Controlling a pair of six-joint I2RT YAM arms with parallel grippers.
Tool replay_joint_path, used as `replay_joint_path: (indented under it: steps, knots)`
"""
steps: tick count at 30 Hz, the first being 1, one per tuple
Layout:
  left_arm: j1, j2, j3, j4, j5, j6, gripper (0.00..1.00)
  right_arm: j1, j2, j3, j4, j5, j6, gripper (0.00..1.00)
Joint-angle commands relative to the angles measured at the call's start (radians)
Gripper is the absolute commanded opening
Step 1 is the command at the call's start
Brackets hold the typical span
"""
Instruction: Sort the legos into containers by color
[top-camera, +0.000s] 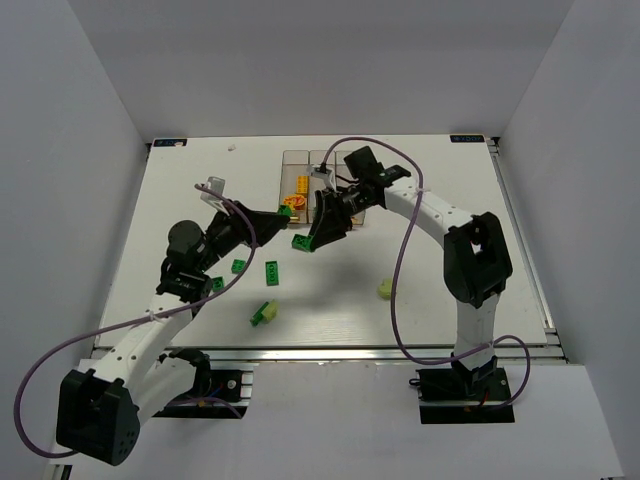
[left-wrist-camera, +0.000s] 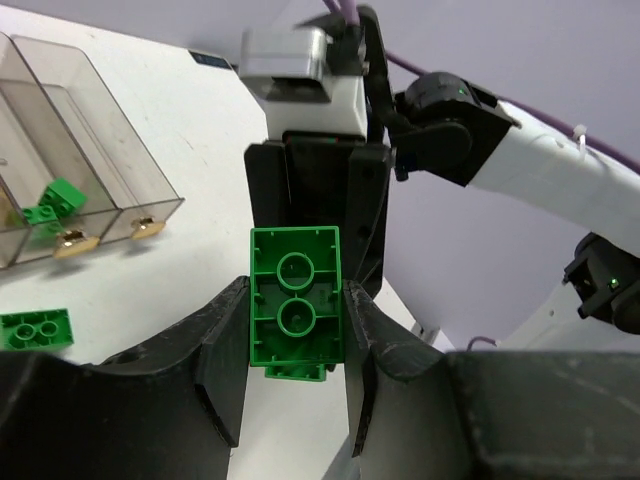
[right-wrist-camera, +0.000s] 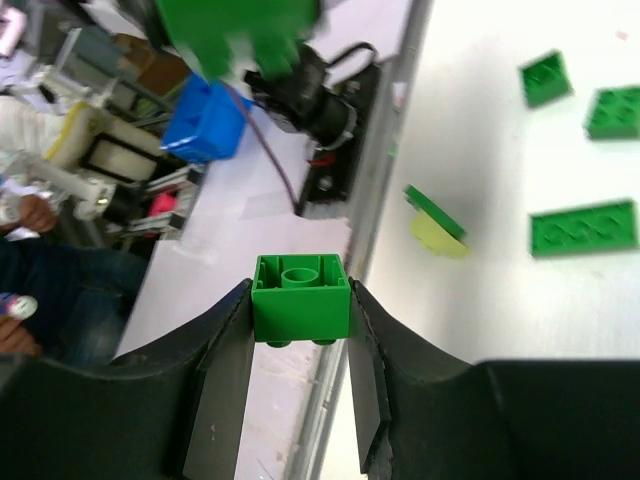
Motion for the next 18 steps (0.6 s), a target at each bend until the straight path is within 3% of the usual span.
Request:
replay_joint_path:
  steps: [1,5,6,11,15,18]
  knots:
    - [0.023,-0.033,0.035,0.008,-0.013,0.010,0.00,-0.015,-0.034,0.007,-0.099,0.078,-0.120,0.00]
    - [0.031,-0.041,0.038,-0.025,-0.036,0.016,0.00,-0.034,-0.030,0.046,-0.086,0.291,-0.146,0.00]
    - [0.033,-0.042,0.037,-0.045,-0.042,0.019,0.00,-0.040,-0.030,0.065,-0.028,0.457,-0.126,0.00]
    - [0.033,-0.064,0.015,-0.084,-0.097,0.006,0.00,-0.080,0.033,0.208,0.081,0.881,-0.060,0.00]
    - [0.031,-0.082,-0.008,-0.085,-0.131,-0.011,0.00,-0.084,0.045,0.204,0.291,1.045,-0.103,0.00]
    - [0.033,-0.078,-0.009,-0.096,-0.146,-0.022,0.00,-0.084,0.088,0.199,0.345,1.111,-0.144,0.00]
